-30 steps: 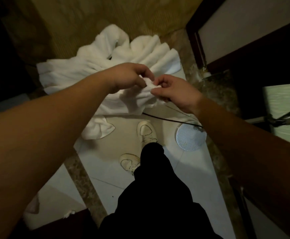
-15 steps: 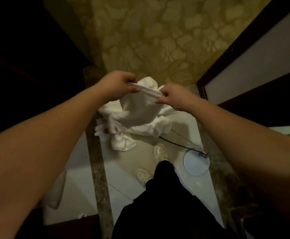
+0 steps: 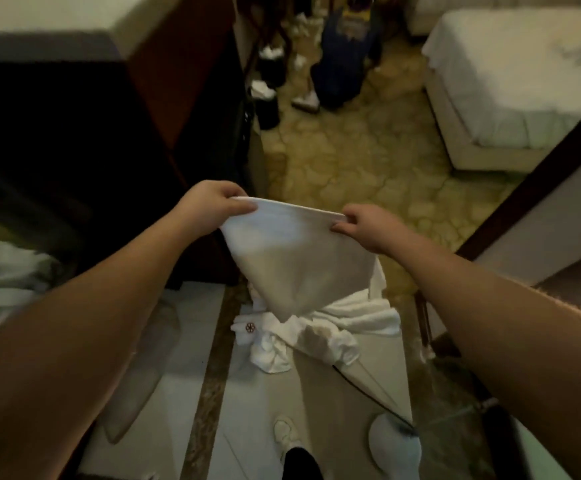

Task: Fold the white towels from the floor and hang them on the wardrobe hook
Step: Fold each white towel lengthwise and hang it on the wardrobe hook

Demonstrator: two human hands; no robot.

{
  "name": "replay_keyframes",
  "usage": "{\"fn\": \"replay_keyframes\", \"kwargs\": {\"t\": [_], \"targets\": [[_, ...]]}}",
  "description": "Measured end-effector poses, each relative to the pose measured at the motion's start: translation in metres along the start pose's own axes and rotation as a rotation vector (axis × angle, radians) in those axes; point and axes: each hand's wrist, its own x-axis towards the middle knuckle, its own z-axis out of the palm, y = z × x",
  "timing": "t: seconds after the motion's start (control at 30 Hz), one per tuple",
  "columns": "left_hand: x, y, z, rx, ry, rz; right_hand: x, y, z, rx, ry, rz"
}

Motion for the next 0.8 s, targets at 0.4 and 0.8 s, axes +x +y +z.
{"fn": "replay_keyframes", "kwargs": {"t": [0.4,0.8], "targets": [[-0.220,0.081,-0.118,-0.079,0.355,-0.046,-0.121,-0.090,-0.092,-0.092,0.216,-0.240],[-0.463,0.095,-0.204,-0.026,0.601,-0.185,-0.234,-0.213,-0.093,-0.026,0.198,-0.424]]}}
